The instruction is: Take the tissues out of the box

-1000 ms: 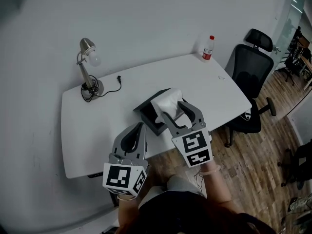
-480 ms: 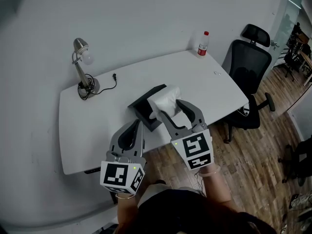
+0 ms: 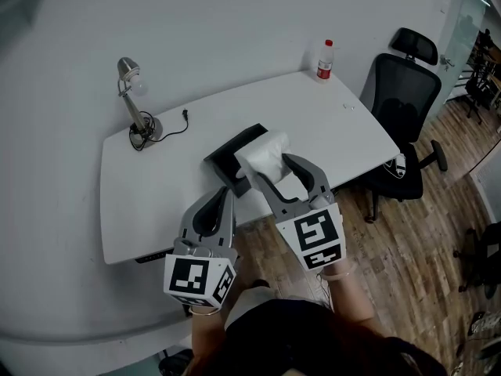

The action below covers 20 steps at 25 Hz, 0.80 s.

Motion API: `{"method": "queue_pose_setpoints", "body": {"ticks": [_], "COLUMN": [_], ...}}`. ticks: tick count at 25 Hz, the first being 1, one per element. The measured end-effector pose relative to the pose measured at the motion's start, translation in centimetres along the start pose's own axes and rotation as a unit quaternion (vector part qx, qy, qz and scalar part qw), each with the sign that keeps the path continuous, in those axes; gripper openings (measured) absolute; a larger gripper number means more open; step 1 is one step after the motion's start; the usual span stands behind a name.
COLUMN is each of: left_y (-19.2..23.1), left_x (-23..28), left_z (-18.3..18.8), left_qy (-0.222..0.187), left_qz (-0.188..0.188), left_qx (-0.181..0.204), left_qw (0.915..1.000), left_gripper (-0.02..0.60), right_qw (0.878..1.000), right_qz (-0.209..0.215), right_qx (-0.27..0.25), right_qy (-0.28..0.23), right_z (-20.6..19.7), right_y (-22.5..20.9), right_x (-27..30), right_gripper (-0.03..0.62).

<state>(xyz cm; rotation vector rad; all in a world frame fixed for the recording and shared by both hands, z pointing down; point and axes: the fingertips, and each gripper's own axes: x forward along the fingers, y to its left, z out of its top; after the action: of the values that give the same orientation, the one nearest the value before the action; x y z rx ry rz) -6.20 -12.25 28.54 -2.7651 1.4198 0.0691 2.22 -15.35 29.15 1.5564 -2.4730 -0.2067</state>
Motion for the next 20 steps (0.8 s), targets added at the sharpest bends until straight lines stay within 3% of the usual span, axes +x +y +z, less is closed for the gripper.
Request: {"method": "queue_pose_setpoints", "body": {"ticks": [20], "left_y": [-6.1], "left_x": [-2.7], "left_z": [0.7], "left_qy": [0.016], "left_qz": [0.026], "left_qx": [0.020], "left_qw": [0.9993], "left_gripper": [0.026], "right_qw": [0.999], "right_qz": [0.032], "right_qx": [0.015], "right_qy": [-0.027], "right_z": [-0.2], "right_y": [-0.1], "right_x": [-6.2], "right_gripper": [0.229]}}
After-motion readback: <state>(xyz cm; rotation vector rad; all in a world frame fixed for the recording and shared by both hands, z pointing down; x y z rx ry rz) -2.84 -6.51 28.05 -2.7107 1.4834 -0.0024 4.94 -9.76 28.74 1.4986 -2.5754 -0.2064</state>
